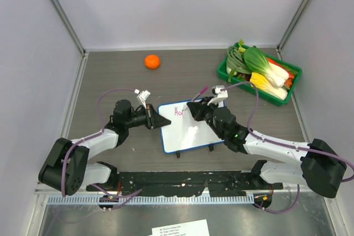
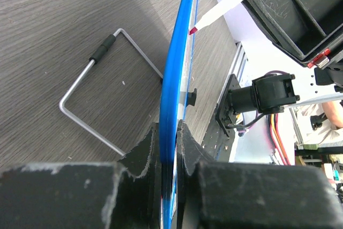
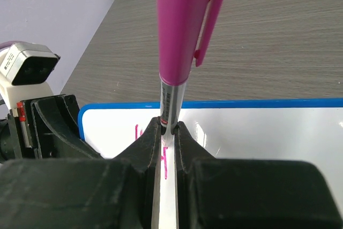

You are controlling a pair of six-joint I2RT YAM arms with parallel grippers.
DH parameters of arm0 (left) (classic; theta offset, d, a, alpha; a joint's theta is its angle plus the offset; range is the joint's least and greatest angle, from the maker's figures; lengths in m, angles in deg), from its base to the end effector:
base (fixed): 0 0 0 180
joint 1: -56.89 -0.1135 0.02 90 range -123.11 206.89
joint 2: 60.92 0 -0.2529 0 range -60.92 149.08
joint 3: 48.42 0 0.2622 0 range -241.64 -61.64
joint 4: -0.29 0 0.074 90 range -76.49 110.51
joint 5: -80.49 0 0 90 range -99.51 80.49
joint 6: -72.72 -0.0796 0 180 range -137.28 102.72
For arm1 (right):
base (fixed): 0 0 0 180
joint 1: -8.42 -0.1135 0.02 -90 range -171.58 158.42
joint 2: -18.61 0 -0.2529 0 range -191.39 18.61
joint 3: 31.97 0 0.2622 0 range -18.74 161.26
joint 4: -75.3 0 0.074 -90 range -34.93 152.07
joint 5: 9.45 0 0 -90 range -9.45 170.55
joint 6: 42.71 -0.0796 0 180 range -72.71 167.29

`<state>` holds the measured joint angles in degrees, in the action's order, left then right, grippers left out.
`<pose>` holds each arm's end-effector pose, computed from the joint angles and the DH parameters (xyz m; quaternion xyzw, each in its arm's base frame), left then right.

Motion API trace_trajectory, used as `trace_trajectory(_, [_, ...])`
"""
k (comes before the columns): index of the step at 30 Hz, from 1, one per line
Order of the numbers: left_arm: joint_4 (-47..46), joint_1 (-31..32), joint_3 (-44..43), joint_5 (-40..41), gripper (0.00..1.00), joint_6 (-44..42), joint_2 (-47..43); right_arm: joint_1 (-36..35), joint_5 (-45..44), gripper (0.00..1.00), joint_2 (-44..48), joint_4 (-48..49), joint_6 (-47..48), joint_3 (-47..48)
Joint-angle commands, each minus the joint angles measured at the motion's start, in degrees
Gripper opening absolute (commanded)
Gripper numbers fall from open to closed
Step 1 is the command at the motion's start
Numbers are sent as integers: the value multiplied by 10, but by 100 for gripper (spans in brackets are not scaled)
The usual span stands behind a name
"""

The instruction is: Write a sentence on the whiteboard

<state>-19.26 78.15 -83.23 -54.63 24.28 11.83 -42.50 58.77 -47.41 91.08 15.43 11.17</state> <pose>0.2361 -0.1524 0.1527 0.0889 0.7768 -0.5471 0.2989 0.2156 0.2186 0.2243 0.0015 0.7466 0.3236 0.5813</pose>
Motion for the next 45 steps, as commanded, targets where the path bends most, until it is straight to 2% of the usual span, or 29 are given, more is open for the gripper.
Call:
trace_trajectory(1, [75,-4,10,81,0,-91,16,6,-27,1,5,9,-2,8])
trace_trajectory(20, [74,-4,9,81,0,-91,20,13,-5,1,27,-26,-15,-17])
trace_trajectory(36, [73,-4,9,81,0,-92,20,13,24,1,1,15,-51,-17])
trace_trajectory(45, [72,-4,10,79,0,-93,19,32,45,1,48,62,-72,-50])
